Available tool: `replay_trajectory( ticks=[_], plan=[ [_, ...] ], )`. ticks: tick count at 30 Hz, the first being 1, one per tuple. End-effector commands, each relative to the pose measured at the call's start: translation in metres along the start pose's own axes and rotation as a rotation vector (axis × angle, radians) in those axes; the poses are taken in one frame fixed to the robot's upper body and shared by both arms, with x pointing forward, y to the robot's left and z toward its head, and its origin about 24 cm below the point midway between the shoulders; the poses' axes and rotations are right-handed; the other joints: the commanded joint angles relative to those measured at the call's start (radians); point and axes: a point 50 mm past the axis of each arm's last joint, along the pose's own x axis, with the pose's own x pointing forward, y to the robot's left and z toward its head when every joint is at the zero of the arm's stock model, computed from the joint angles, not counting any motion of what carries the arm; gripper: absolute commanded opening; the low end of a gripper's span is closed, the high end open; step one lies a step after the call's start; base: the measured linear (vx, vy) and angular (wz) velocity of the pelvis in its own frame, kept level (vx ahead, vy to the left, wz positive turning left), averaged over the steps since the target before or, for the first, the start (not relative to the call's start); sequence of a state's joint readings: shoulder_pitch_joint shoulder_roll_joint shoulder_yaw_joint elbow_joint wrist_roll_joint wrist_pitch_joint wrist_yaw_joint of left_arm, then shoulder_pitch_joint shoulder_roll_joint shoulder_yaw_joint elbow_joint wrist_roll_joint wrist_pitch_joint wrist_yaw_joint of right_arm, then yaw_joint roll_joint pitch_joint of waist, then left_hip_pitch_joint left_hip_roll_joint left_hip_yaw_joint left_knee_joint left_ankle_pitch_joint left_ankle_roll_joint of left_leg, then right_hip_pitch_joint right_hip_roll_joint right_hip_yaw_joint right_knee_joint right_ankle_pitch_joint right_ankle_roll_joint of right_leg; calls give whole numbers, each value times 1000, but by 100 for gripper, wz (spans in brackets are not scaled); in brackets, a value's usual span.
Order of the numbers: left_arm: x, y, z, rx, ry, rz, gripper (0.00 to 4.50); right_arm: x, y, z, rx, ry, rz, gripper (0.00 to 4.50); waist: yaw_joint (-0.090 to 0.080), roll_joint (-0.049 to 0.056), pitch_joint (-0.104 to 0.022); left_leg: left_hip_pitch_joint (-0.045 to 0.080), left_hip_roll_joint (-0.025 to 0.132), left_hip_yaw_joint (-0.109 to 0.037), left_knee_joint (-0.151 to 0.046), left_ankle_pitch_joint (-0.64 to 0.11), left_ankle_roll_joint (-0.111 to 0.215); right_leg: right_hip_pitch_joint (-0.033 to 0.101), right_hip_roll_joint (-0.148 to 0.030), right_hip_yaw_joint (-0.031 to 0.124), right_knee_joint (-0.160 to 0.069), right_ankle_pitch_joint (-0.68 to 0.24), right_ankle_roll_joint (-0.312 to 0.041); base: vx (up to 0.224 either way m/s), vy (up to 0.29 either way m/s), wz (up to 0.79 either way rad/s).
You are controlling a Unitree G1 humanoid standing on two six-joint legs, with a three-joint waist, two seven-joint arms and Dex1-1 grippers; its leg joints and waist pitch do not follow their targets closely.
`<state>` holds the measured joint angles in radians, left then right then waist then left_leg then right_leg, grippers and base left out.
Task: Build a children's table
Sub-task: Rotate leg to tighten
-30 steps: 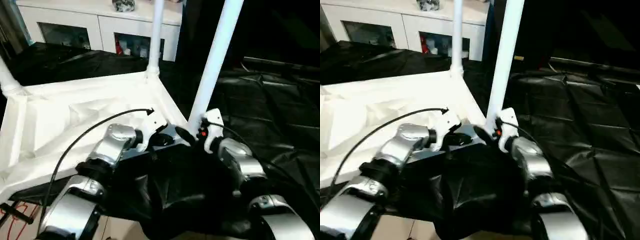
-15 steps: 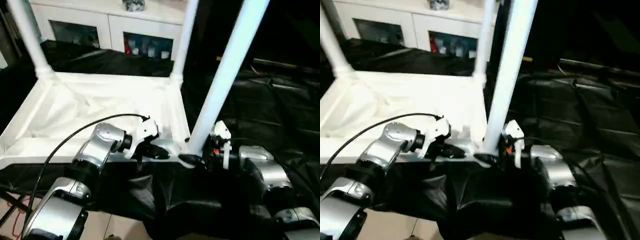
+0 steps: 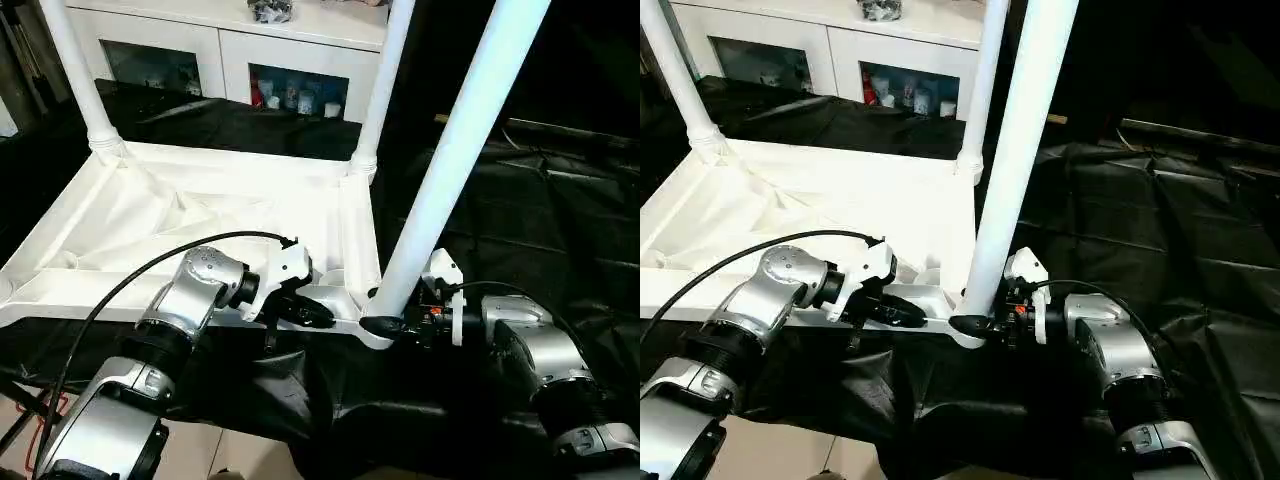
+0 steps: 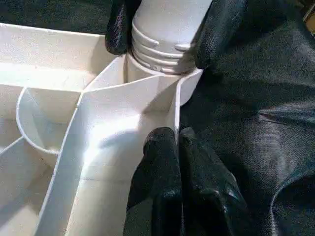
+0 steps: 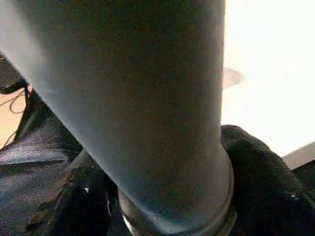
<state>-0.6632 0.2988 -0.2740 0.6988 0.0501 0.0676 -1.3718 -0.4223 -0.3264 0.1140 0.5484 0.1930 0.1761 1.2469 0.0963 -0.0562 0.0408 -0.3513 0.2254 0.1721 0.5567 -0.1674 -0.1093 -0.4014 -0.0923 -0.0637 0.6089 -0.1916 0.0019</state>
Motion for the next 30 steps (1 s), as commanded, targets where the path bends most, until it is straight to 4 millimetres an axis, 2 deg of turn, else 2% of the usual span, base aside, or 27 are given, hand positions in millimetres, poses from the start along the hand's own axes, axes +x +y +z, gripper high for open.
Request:
replay_trajectory(
  ticks=[1,4,5,6,7,8,9,11,13,14,15,16,17,19,20,21,23,25,27,30],
  plan=[
    [6,4,8,7,-40,59,0,24,21,-17,60,42,169,274,-1,7,-53,1,7,12,-59,-248,37,49,-37,35,-74,-178,-226,0,0,0],
    [11,8,10,-4,-44,116,0,30,13,-17,51,23,46,272,-3,8,-52,0,7,12,-59,-251,34,47,-38,35,-74,-184,-226,0,0,0],
    [14,11,13,-15,-54,157,0,35,6,-19,63,19,-75,272,-9,9,-48,1,5,11,-63,-280,20,42,-39,35,-80,-237,-216,0,0,0],
    [15,12,13,-17,-57,166,0,36,3,-20,69,19,-111,272,-13,10,-45,3,5,9,-65,-305,10,39,-41,34,-84,-288,-207,0,0,0],
    [19,14,16,-25,-65,194,0,39,-1,-20,78,10,-193,272,-16,8,-46,8,4,6,-64,-338,-4,38,-44,34,-93,-372,-180,0,0,0],
    [25,16,20,-37,-77,231,0,43,-9,-23,113,14,-324,272,-18,10,-46,9,5,4,-65,-344,-11,36,-45,35,-93,-389,-174,0,0,0],
    [30,18,23,-41,-84,252,0,46,-13,-24,138,17,-401,272,-29,8,-43,4,1,0,-68,-363,-23,36,-42,31,-99,-445,-146,0,0,0],
    [33,18,26,-44,-89,268,0,49,-15,-25,146,15,-448,272,-35,7,-46,8,1,-1,-65,-378,-20,33,-43,32,-104,-462,-135,0,0,0],
    [36,19,28,-49,-94,276,0,51,-17,-25,167,11,-499,272,-39,7,-44,8,1,1,-65,-381,-7,29,-40,33,-105,-438,-143,0,0,0],
    [40,19,31,-54,-106,285,0,53,-20,-25,202,3,-546,272,-40,2,-44,6,0,2,-64,-381,-2,29,-38,33,-105,-438,-142,0,0,0],
    [43,19,34,-57,-116,290,0,56,-22,-24,229,-9,-581,272,-41,5,-45,3,0,1,-65,-371,-1,32,-41,33,-103,-441,-142,0,0,0],
    [47,17,37,-56,-128,285,0,59,-23,-24,249,-16,-614,272,-44,4,-45,-1,1,0,-67,-362,-2,33,-41,32,-102,-437,-141,0,0,0],
    [52,14,41,-52,-146,267,0,64,-24,-20,242,-26,-647,272,-44,6,-46,1,1,0,-66,-361,-3,31,-41,33,-102,-429,-142,0,0,0],
    [55,12,42,-50,-151,256,0,66,-24,-18,239,-37,-636,272,-47,8,-46,-1,1,-1,-67,-363,-4,33,-41,32,-101,-420,-147,0,0,0],
    [56,11,42,-48,-151,249,0,68,-24,-16,238,-48,-626,328,-48,6,-47,1,2,2,-65,-361,3,32,-39,34,-99,-384,-157,0,0,0],
    [57,9,41,-47,-150,239,0,69,-25,-13,245,-66,-613,342,-49,7,-48,-1,2,2,-65,-356,6,33,-39,34,-97,-368,-163,0,0,0],
    [55,7,38,-38,-147,212,0,67,-25,-10,233,-73,-590,347,-48,6,-50,-1,4,5,-64,-330,16,36,-37,36,-91,-300,-186,0,0,0],
    [54,6,37,-36,-144,207,0,67,-25,-9,212,-68,-578,376,-46,7,-52,0,3,8,-62,-311,23,37,-37,37,-87,-261,-197,0,0,0],
    [49,5,33,-28,-136,184,0,67,-22,-4,144,-82,-486,383,-43,1,-53,-5,2,10,-60,-269,39,44,-36,36,-83,-222,-203,0,0,0],
    [41,4,27,-23,-113,153,0,61,-16,3,59,-121,-353,383,-39,3,-55,-7,4,10,-58,-240,53,49,-37,37,-79,-182,-211,0,0,0]
  ],
)
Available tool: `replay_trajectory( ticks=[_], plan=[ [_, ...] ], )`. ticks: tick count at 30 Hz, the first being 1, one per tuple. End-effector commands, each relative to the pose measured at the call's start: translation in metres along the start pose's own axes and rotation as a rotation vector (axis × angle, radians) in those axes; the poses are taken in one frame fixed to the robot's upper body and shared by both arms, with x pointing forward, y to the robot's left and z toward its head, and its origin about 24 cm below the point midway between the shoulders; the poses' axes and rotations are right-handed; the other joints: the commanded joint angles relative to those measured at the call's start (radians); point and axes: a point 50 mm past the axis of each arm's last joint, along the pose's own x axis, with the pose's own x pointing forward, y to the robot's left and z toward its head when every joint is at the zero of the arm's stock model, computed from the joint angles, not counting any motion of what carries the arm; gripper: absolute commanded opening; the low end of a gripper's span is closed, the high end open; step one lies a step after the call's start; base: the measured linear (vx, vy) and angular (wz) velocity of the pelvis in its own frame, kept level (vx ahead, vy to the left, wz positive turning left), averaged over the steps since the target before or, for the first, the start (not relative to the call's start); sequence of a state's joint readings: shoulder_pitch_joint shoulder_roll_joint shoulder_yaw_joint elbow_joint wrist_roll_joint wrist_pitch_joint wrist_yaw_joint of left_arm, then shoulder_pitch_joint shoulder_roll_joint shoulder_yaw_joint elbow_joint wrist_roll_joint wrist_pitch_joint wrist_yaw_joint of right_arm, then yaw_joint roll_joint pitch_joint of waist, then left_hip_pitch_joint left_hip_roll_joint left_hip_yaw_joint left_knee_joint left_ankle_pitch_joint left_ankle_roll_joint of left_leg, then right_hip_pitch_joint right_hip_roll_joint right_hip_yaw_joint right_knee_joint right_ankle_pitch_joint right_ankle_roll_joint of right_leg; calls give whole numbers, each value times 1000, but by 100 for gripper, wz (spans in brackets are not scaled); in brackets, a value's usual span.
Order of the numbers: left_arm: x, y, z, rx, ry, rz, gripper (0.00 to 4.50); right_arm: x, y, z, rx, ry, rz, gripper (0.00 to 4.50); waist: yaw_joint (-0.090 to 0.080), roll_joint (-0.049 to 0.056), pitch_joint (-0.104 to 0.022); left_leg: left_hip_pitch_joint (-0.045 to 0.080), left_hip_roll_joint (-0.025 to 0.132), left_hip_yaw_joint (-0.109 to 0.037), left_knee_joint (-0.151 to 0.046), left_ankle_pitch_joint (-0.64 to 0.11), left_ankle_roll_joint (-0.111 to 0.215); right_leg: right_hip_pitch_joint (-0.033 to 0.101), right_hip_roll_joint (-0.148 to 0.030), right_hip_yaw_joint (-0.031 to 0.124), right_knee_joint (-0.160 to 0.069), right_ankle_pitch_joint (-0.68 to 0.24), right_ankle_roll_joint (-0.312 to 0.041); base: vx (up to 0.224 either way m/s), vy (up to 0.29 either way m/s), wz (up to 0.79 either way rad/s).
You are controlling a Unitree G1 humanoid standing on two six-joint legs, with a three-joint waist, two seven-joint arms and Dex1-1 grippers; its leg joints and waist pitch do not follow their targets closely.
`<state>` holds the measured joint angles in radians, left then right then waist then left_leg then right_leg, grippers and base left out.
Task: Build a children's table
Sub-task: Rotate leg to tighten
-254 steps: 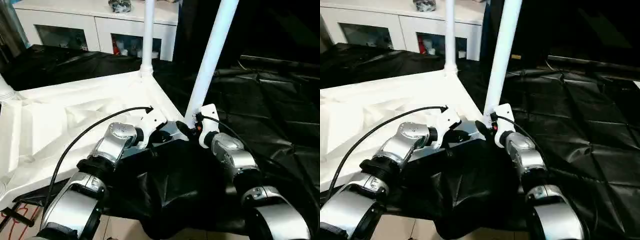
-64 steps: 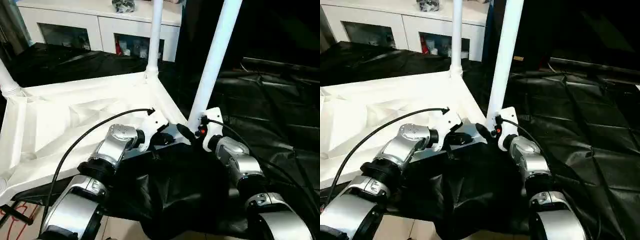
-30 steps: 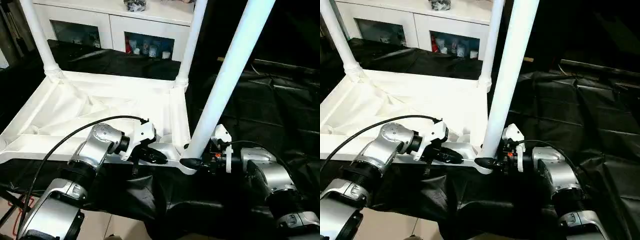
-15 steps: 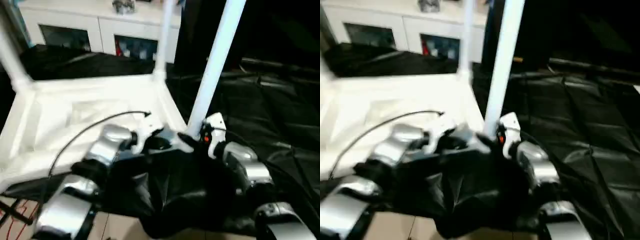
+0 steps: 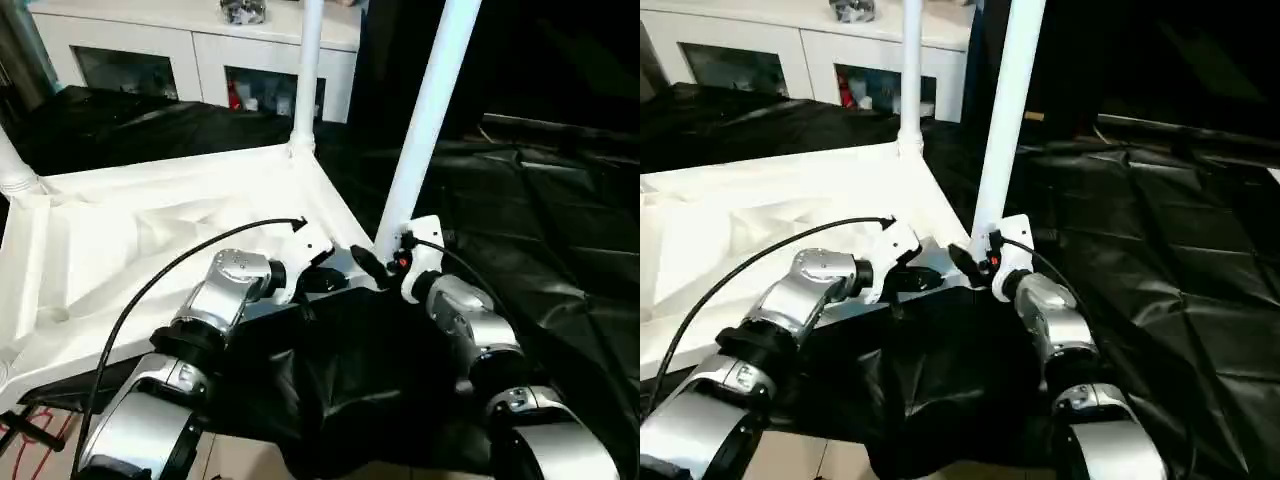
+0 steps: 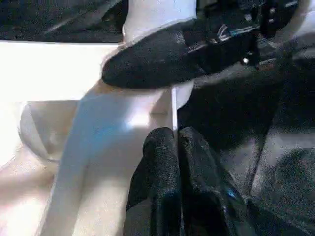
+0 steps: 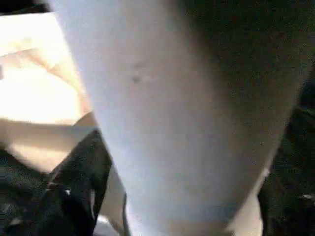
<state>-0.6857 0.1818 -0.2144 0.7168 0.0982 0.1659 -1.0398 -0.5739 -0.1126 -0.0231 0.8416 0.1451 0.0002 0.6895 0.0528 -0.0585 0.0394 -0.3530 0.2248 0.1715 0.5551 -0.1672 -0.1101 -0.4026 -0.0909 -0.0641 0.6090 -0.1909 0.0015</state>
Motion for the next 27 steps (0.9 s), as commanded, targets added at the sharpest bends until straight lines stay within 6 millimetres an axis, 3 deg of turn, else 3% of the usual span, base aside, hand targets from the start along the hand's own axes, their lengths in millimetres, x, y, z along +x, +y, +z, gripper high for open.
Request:
replay_trajectory(
  ticks=[1,2,4,5,6,7,14,19,25,26,27],
  plan=[
    [13,-17,12,51,-66,-160,0,4,23,-12,-24,59,206,383,5,5,-54,-5,4,11,-56,-241,54,50,-38,37,-79,-182,-211,0,0,0],
    [10,-17,10,56,-54,-172,0,1,23,-11,-34,61,249,383,3,-1,-54,-6,4,14,-54,-215,67,50,-35,38,-72,-121,-231,0,0,0],
    [8,-17,8,59,-45,-182,0,-2,23,-11,-39,64,281,383,6,3,-54,-4,5,13,-53,-208,78,51,-37,37,-69,-105,-243,0,0,0],
    [4,-16,5,76,-26,-202,0,-9,24,-11,-43,78,363,383,7,-4,-51,-5,4,13,-54,-219,80,51,-37,36,-71,-131,-242,0,0,0],
    [1,-16,4,86,-13,-214,0,-13,25,-12,-52,92,415,383,9,-3,-50,-4,4,13,-55,-226,81,52,-37,36,-74,-151,-238,0,0,0],
    [-3,-15,1,98,5,-228,0,-20,26,-13,-57,116,484,383,12,-8,-49,-2,6,13,-55,-237,83,52,-38,36,-78,-178,-229,0,0,0],
    [-17,-8,-8,154,84,-252,0,-45,26,-22,-84,259,697,383,37,-1,-46,4,11,14,-59,-272,54,45,-40,38,-82,-247,-206,0,0,0],
    [-21,-6,-10,173,99,-259,0,-46,26,-20,-92,268,699,359,39,-4,-48,2,10,12,-59,-265,38,46,-41,37,-79,-247,-198,0,0,0],
    [-23,-6,-12,176,101,-269,0,-44,26,-19,-85,262,692,323,38,-5,-50,1,9,14,-56,-232,44,48,-39,36,-72,-183,-218,0,0,0],
    [-24,-6,-14,180,108,-276,0,-44,27,-18,-77,264,694,316,39,-17,-50,0,8,15,-55,-231,47,49,-38,35,-73,-195,-214,0,0,0],
    [-24,-6,-14,181,112,-276,0,-44,28,-18,-70,266,699,311,41,-15,-50,1,9,14,-56,-230,48,49,-40,35,-72,-203,-213,0,0,0]
  ],
)
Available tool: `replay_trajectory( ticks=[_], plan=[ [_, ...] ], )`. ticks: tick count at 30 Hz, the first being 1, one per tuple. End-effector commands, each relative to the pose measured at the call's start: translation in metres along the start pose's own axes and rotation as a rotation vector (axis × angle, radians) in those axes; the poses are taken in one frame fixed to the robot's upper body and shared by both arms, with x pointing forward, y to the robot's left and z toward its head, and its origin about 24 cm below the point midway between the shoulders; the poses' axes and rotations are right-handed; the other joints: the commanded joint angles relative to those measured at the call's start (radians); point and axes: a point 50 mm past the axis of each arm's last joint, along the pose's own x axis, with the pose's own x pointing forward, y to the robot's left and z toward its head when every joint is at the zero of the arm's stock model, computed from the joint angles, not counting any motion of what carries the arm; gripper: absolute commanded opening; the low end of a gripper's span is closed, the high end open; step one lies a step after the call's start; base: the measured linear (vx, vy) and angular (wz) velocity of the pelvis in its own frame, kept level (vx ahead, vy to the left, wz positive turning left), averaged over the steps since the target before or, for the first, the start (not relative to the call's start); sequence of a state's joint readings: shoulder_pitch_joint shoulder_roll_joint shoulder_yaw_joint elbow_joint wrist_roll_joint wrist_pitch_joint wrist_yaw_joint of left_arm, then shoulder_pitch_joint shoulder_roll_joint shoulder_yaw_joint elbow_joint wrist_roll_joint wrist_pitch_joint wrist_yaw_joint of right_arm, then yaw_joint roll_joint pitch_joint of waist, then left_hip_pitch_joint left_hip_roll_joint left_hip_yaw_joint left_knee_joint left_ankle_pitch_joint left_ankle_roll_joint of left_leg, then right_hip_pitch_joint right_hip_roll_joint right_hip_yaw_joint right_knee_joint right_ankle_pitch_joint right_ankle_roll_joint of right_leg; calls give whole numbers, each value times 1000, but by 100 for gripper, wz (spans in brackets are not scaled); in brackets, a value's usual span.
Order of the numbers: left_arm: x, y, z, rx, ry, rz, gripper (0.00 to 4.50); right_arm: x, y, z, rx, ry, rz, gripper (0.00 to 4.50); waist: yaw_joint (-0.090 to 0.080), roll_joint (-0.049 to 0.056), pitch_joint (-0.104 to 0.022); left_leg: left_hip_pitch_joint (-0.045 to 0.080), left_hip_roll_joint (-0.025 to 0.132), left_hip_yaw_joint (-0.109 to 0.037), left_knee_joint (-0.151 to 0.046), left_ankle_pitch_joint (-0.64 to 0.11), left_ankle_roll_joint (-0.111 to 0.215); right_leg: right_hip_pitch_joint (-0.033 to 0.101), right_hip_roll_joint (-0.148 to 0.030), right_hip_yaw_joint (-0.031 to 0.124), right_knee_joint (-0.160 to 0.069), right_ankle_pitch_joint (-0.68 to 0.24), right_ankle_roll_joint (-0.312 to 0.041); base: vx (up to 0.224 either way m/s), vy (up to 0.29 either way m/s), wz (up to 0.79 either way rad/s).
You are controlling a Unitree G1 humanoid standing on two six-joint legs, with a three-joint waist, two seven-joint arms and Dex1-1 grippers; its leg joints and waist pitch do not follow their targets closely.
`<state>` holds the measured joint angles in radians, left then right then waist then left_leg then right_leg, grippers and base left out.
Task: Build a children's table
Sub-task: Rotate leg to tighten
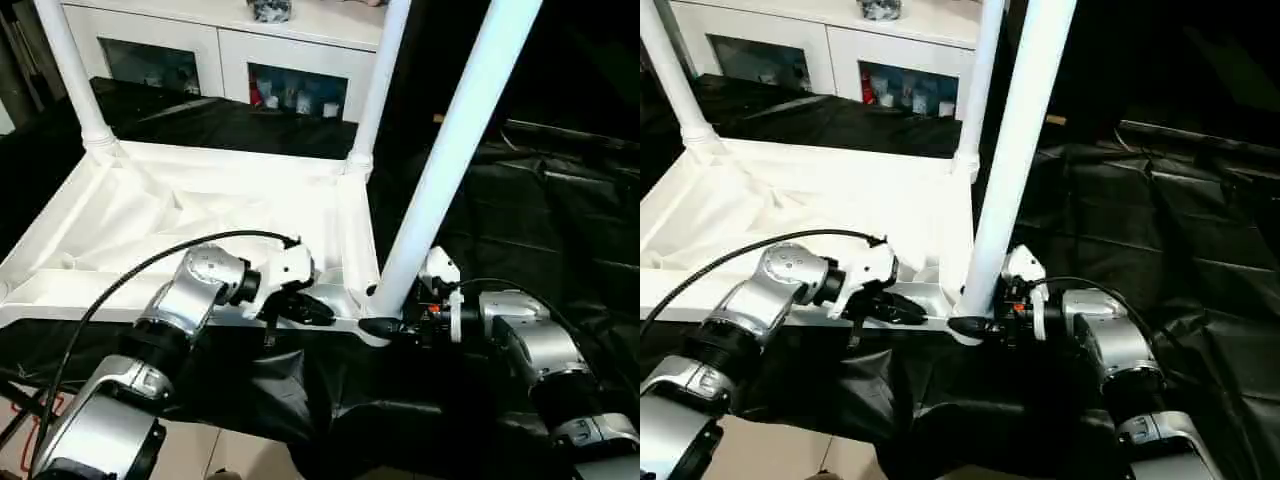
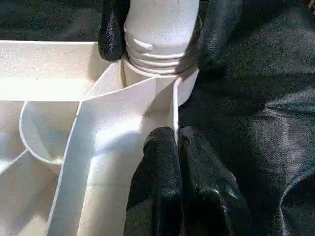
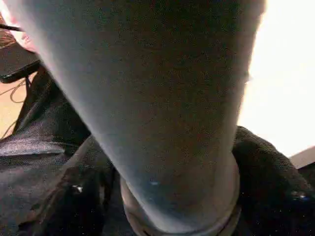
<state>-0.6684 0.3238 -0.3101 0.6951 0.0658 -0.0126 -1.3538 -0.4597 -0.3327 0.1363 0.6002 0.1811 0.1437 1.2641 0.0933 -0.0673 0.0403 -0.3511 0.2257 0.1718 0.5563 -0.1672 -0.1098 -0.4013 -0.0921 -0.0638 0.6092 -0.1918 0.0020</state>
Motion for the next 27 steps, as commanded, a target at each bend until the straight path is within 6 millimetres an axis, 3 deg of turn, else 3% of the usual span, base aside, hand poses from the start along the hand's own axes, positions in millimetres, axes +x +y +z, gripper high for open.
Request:
replay_trajectory(
  ticks=[1,6,10,11,12,13,15,17,21,25,26,27],
  plan=[
    [5,1,-4,-10,46,15,0,20,18,-11,35,49,163,294,1,-3,-50,-1,9,14,-58,-234,47,46,-39,36,-74,-215,-208,0,0,0],
    [5,1,-4,-19,42,20,0,21,17,-11,37,49,162,273,1,-3,-49,-1,8,12,-60,-256,35,44,-42,36,-78,-258,-193,0,0,0],
    [7,10,1,-84,-10,126,0,33,10,-12,56,-2,11,270,-4,0,-47,-2,7,13,-61,-257,30,41,-40,37,-78,-253,-196,0,0,0],
    [8,12,3,-97,-19,151,0,37,5,-13,62,-2,-79,270,-7,4,-45,3,5,9,-64,-295,14,38,-43,35,-87,-336,-179,0,0,0],
    [9,14,4,-105,-23,167,0,40,2,-14,71,-2,-137,270,-7,4,-45,3,5,9,-64,-295,14,38,-43,35,-87,-336,-179,0,0,0],
    [11,16,6,-118,-28,190,0,43,-3,-15,88,2,-212,269,-16,5,-43,2,3,2,-67,-335,-13,36,-45,33,-92,-422,-153,0,0,0],
    [15,20,11,-135,-36,237,0,49,-11,-19,131,22,-370,269,-26,6,-44,2,2,-1,-69,-350,-28,33,-45,32,-97,-467,-131,0,0,0],
    [17,21,12,-143,-37,248,0,51,-14,-21,148,31,-412,269,-39,6,-43,3,1,-4,-67,-382,-25,31,-44,29,-104,-500,-119,0,0,0],
    [30,26,22,-180,-44,325,0,68,-18,-18,239,11,-561,269,-48,9,-45,8,1,-2,-66,-399,-19,23,-41,32,-105,-466,-137,0,0,0],
    [41,23,29,-177,-62,305,0,81,-16,-13,220,9,-570,269,-50,13,-46,1,1,-1,-67,-384,-12,28,-38,32,-99,-404,-153,0,0,0],
    [45,21,30,-161,-57,287,0,84,-15,-10,203,-5,-556,325,-50,13,-48,2,2,1,-66,-381,-8,29,-39,34,-98,-377,-161,0,0,0],
    [45,21,30,-158,-55,285,0,84,-16,-10,203,-7,-555,339,-51,14,-48,0,1,1,-66,-377,-6,30,-38,34,-97,-366,-164,0,0,0]
  ],
)
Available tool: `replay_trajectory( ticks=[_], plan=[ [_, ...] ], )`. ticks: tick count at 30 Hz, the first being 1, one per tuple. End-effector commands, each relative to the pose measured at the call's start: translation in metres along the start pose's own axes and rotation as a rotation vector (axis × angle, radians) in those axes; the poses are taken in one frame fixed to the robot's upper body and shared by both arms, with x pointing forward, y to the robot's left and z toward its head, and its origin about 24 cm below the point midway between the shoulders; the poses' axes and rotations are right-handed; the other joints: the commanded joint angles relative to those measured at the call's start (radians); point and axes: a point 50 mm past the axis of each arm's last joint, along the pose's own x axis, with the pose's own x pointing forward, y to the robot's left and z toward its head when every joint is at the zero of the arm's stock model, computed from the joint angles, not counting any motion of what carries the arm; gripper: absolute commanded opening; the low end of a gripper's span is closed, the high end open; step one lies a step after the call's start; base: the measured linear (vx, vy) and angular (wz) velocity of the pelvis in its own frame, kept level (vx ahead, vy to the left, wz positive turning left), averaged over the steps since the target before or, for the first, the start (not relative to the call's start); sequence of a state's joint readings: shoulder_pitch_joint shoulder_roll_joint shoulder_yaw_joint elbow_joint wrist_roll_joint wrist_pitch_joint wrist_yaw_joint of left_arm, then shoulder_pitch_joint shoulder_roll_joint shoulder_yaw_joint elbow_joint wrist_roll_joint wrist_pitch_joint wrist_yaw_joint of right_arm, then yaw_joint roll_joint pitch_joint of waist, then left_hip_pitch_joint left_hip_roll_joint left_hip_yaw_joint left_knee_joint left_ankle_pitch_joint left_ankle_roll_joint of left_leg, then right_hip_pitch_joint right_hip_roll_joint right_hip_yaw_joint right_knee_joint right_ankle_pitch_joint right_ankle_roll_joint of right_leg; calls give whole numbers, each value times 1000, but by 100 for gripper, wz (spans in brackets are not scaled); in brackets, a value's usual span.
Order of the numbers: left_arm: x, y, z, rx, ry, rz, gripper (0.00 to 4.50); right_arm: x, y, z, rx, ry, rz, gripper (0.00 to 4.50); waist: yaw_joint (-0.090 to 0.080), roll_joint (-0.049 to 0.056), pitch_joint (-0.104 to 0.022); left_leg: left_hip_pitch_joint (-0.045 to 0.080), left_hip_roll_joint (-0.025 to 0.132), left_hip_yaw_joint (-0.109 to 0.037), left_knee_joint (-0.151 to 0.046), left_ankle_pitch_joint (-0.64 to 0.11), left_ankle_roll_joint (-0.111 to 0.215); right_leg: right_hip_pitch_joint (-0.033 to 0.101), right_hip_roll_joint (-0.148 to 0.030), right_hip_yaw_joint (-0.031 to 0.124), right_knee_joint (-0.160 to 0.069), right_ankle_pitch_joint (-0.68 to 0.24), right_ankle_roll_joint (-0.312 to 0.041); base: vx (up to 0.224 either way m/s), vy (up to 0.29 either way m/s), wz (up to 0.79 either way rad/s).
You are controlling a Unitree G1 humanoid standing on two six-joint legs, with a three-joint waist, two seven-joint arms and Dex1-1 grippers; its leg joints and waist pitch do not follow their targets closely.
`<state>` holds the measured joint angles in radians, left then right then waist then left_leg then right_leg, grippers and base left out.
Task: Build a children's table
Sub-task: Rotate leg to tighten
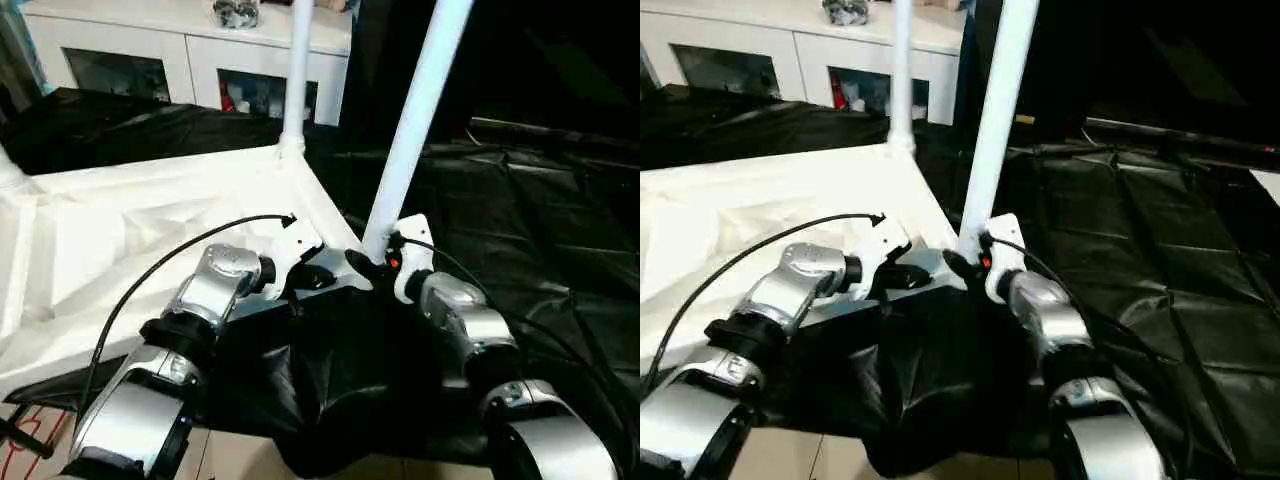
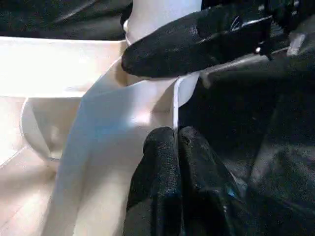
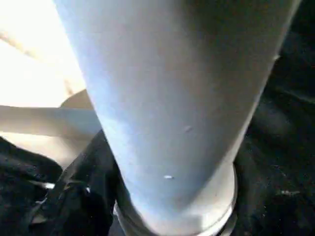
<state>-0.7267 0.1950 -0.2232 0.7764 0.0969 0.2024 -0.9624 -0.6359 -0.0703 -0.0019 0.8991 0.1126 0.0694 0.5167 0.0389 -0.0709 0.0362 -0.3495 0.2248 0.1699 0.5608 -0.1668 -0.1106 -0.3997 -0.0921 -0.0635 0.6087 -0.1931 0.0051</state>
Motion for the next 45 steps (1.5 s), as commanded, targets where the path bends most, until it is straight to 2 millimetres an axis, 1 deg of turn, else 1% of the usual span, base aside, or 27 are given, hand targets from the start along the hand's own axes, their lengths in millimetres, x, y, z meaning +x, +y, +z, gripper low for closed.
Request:
replay_trajectory(
  ticks=[1,3,5,6,7,8,10,11,12,13,14,15,16,17,18,19,20,21,22,25,27,29,32,33,39,42,45],
  plan=[
    [21,-19,22,75,-38,-95,0,9,27,-29,19,129,96,341,4,19,-44,-1,3,3,-70,-371,-3,29,-37,34,-94,-345,-174,0,0,0],
    [20,-18,21,88,-33,-98,0,8,24,-27,9,125,99,348,6,20,-46,0,4,5,-70,-358,0,31,-37,36,-90,-304,-187,0,0,0],
    [14,-15,18,124,-25,-112,0,5,19,-23,-55,111,112,374,5,21,-45,-3,3,6,-70,-354,4,34,-35,35,-89,-283,-192,0,0,0],
    [11,-15,16,151,-27,-121,0,2,15,-21,-82,101,117,374,7,26,-46,-2,3,5,-70,-354,4,34,-36,35,-89,-282,-192,0,0,0],
    [10,-14,16,166,-28,-126,0,1,14,-21,-94,94,118,374,5,22,-49,-5,3,6,-69,-339,6,38,-36,36,-85,-251,-196,0,0,0],
    [7,-13,15,194,-30,-126,0,-4,8,-18,-101,80,133,374,6,23,-50,-5,3,7,-68,-319,12,40,-34,37,-82,-209,-204,0,0,0],
    [5,-12,13,184,-30,-116,0,-8,5,-17,-106,67,143,374,6,22,-50,-3,3,10,-66,-305,21,40,-32,37,-78,-170,-217,0,0,0],
    [4,-10,13,163,-28,-116,0,-12,0,-17,-105,59,143,374,7,22,-52,-5,3,11,-63,-267,31,46,-33,37,-72,-119,-236,0,0,0],
    [4,-10,12,148,-26,-122,0,-13,-1,-16,-103,55,145,374,8,21,-52,-5,2,12,-62,-258,34,47,-33,37,-71,-108,-240,0,0,0],
    [3,-10,12,127,-17,-135,44,-17,-5,-16,-102,49,150,384,11,27,-51,-4,3,12,-63,-251,37,47,-34,37,-70,-103,-247,0,0,0],
    [2,-9,11,124,-13,-135,44,-19,-7,-16,-105,47,150,384,11,24,-50,-4,3,13,-62,-250,37,48,-33,37,-71,-101,-247,0,0,0],
    [2,-8,11,125,-9,-123,44,-22,-10,-17,-108,47,149,384,14,27,-49,-3,3,12,-63,-261,39,48,-33,37,-74,-119,-248,0,0,0],
    [2,-7,11,126,-7,-113,44,-23,-12,-17,-110,46,148,384,14,27,-49,-3,3,12,-63,-261,39,48,-33,37,-74,-119,-248,0,0,0],
    [2,-5,10,136,1,-90,74,-26,-14,-18,-111,44,144,384,16,30,-49,-1,3,12,-63,-275,34,47,-33,37,-75,-141,-246,0,0,0],
    [2,-4,10,141,6,-79,74,-27,-16,-18,-110,43,142,384,16,29,-49,-1,3,13,-63,-277,32,47,-34,38,-76,-144,-245,0,0,0],
    [2,-2,9,140,11,-63,74,-28,-17,-18,-109,40,137,384,17,32,-48,1,3,13,-63,-284,29,45,-33,38,-77,-151,-244,0,0,0],
    [2,-2,9,139,12,-62,74,-28,-17,-18,-109,39,136,384,17,31,-48,1,3,13,-63,-285,28,45,-32,38,-77,-152,-243,0,0,0],
    [1,0,8,135,19,-59,74,-29,-18,-17,-105,34,132,384,18,34,-48,0,2,12,-64,-284,26,46,-33,38,-76,-153,-243,0,0,0],
    [-1,1,7,133,24,-53,74,-29,-19,-16,-104,31,129,384,19,32,-48,0,2,12,-63,-281,26,47,-32,38,-76,-151,-244,0,0,0],
    [-4,4,6,132,38,-51,74,-30,-19,-15,-99,24,127,384,20,33,-48,-2,2,12,-61,-259,33,50,-33,37,-73,-130,-251,0,0,0],
    [-7,6,5,128,42,-41,74,-30,-19,-15,-98,21,130,384,20,35,-49,-2,2,13,-60,-244,37,51,-34,37,-71,-110,-259,0,0,0],
    [-8,7,4,126,41,-42,74,-30,-19,-15,-95,19,136,384,20,37,-47,-2,2,13,-61,-244,38,51,-33,37,-71,-108,-261,0,0,0],
    [-8,4,0,111,53,-84,74,-30,-17,-15,-99,15,150,384,20,33,-48,-2,1,13,-61,-248,38,52,-34,37,-72,-127,-255,0,0,0],
    [-8,4,0,111,53,-84,59,-30,-17,-15,-99,15,150,384,19,34,-48,-3,1,12,-61,-244,38,52,-34,37,-72,-125,-254,0,0,0],
    [-5,0,-6,89,91,-127,7,-32,-20,-14,-113,22,153,384,17,32,-48,-2,1,14,-59,-234,44,52,-33,37,-70,-110,-263,0,0,0],
    [-6,0,-6,85,96,-135,1,-33,-21,-13,-131,31,160,384,17,30,-47,-2,1,14,-59,-241,45,51,-34,37,-72,-130,-260,0,0,0],
    [-6,-1,-6,81,89,-146,1,-34,-22,-12,-150,41,171,384,20,30,-44,-1,1,14,-61,-265,40,49,-35,37,-79,-192,-244,0,0,0]
  ],
)
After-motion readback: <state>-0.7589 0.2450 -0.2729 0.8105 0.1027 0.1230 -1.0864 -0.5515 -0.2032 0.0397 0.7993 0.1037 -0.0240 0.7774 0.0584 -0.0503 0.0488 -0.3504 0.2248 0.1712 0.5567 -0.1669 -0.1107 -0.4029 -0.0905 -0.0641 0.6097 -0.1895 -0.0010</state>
